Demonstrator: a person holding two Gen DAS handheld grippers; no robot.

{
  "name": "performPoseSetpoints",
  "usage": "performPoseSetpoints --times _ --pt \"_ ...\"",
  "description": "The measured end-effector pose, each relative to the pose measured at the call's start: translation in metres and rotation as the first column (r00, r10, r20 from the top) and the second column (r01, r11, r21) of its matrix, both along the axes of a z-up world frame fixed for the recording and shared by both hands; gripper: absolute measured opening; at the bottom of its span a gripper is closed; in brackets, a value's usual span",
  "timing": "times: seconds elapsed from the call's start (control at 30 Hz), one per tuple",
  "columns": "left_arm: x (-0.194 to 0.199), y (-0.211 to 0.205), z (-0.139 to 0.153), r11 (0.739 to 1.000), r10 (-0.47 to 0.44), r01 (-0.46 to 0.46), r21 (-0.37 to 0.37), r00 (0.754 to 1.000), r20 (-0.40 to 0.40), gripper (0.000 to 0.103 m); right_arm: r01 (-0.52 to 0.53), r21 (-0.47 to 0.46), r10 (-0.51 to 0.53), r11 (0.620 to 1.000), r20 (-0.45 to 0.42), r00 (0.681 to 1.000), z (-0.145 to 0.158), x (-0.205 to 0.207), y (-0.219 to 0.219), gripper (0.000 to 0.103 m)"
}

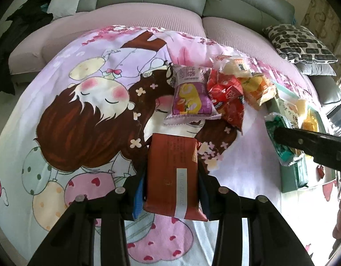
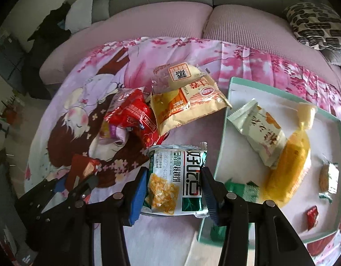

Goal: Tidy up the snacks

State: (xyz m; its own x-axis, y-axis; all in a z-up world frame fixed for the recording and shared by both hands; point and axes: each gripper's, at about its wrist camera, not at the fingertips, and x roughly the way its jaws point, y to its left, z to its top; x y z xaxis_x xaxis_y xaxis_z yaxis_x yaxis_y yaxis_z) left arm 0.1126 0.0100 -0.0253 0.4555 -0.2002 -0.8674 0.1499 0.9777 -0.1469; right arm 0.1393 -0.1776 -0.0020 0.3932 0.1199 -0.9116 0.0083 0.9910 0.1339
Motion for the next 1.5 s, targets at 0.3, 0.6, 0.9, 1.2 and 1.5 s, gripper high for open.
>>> performPoseSetpoints --times 0.3,0.6,0.9,1.2,1.5 --pt "-0.012 -0.024 0.035 0.999 -0.048 0.048 0.002 0.998 0.050 0.043 0.020 0.005 -0.020 1.000 0.051 0.998 0.035 -0.024 -0.031 0.050" --pt "-0.020 -0.077 0.065 0.988 -0.153 0.151 0.029 0.984 0.091 0.043 0.114 -0.009 -0.113 0.993 0.063 0.992 0.046 -0.045 -0.094 0.050" --pt "-0.021 -0.152 0.079 0.950 -0.310 0.304 0.068 0.945 0.108 0.043 0.219 -0.033 -0.217 0.975 0.037 0.975 0.038 -0.061 -0.163 0.050" --pt "-0.006 -0.190 0.073 0.937 -0.349 0.343 0.070 0.933 0.088 0.041 0.275 -0.032 -0.275 0.961 0.009 0.961 0.022 -0.067 -0.208 0.050" --pt "0.005 -0.134 0.042 0.981 -0.194 0.194 0.010 0.981 0.009 0.041 0.276 -0.013 -0.276 0.961 -0.013 0.961 0.008 -0.068 -0.214 0.050"
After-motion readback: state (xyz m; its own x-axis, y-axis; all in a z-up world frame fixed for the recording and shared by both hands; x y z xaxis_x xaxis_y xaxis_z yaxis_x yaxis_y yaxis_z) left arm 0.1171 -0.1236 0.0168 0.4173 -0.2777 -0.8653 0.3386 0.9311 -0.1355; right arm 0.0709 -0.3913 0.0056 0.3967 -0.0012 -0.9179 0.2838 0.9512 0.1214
